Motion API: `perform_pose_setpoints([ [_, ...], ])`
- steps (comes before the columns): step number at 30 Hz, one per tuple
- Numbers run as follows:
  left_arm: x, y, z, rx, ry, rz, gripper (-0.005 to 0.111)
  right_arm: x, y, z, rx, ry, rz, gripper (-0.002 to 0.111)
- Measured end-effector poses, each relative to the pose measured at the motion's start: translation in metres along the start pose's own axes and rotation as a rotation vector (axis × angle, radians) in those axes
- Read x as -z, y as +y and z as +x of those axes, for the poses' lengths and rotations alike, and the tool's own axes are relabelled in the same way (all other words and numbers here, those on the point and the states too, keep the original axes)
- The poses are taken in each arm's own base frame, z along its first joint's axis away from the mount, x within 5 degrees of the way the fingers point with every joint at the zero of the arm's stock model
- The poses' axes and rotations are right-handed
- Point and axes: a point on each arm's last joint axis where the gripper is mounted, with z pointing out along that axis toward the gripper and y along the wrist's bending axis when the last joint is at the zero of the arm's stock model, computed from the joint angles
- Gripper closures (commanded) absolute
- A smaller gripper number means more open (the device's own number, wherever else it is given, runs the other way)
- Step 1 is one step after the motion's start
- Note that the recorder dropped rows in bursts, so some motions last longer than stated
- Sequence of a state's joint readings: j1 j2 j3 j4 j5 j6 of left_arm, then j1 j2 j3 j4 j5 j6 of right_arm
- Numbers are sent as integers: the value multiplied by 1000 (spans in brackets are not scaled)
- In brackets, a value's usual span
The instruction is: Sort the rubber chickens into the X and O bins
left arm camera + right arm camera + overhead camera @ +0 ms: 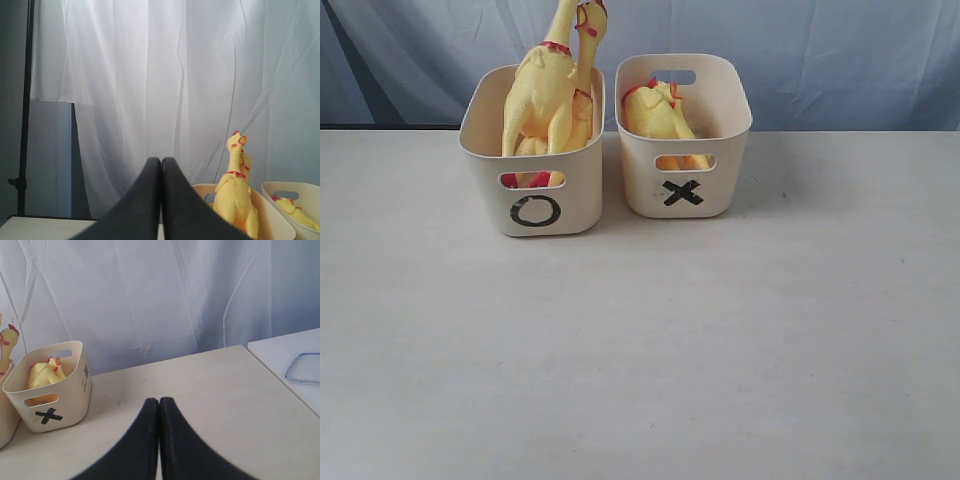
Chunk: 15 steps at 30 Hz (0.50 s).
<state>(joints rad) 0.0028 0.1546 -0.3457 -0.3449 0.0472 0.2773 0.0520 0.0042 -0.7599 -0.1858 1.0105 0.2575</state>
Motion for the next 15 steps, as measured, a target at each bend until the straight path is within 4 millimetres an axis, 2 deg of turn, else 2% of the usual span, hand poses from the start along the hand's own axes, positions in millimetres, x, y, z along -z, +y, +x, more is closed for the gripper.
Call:
perform_pose_setpoints([
  [15,0,-1,6,8,50,13,107,0,1,0,-6,2,-10,108],
])
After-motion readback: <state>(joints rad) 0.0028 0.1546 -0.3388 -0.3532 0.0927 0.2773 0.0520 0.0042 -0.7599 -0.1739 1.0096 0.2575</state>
